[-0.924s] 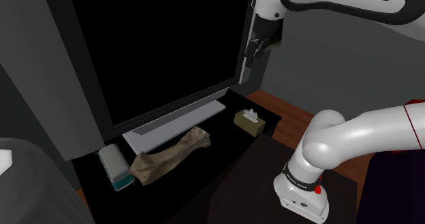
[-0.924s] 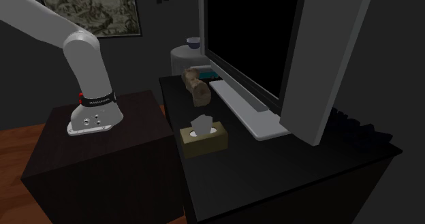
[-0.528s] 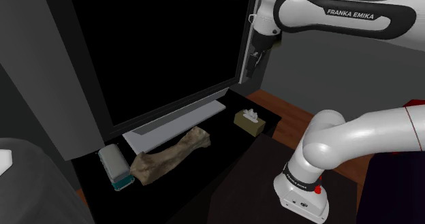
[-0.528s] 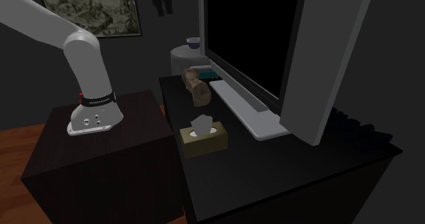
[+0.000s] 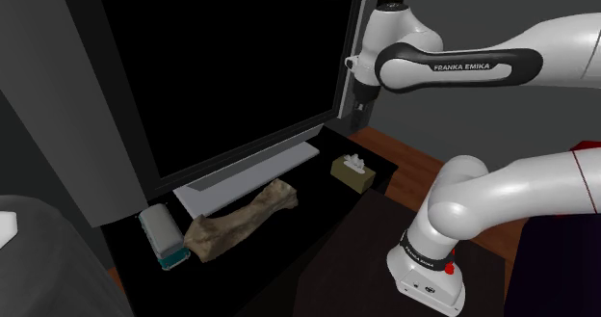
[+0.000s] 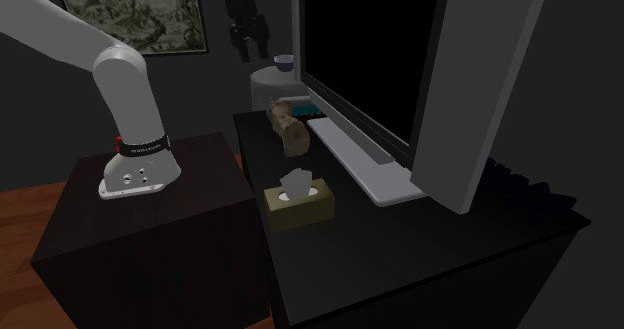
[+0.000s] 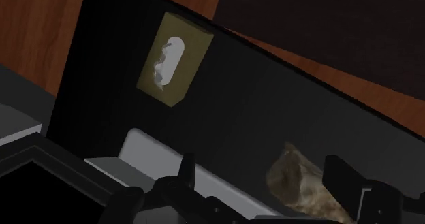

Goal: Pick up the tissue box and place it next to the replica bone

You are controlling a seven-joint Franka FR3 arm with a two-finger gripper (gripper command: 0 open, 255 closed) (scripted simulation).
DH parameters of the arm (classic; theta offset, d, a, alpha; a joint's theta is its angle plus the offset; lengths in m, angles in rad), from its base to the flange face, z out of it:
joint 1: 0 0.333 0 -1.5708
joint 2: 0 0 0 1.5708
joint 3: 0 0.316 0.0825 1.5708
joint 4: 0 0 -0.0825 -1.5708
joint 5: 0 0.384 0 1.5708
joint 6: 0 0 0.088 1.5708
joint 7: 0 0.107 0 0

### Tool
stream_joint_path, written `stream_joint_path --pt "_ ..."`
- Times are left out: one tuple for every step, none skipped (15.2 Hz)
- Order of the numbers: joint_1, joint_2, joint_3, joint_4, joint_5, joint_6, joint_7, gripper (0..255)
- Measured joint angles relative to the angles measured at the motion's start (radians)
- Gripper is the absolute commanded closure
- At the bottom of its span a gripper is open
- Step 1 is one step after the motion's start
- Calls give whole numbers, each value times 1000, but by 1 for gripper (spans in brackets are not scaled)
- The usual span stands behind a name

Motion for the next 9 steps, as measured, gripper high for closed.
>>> stream_joint_path --pt "-4 5 -15 -26 -22 33 -21 0" --pt "-10 11 -33 -51 -45 67 -45 0" --pt "-15 26 -51 -70 -69 104 -67 0" --pt "-20 40 -66 -88 -92 139 -86 0" --pt "-25 72 -86 -95 -117 182 -107 0" --pt "-32 78 -99 -116 -140 213 -125 0" --pt "-38 106 -116 -131 -166 258 -141 0" --pt "-45 127 -131 -141 -191 294 -159 0" --pt "-54 151 -149 -157 -219 337 -176 0"
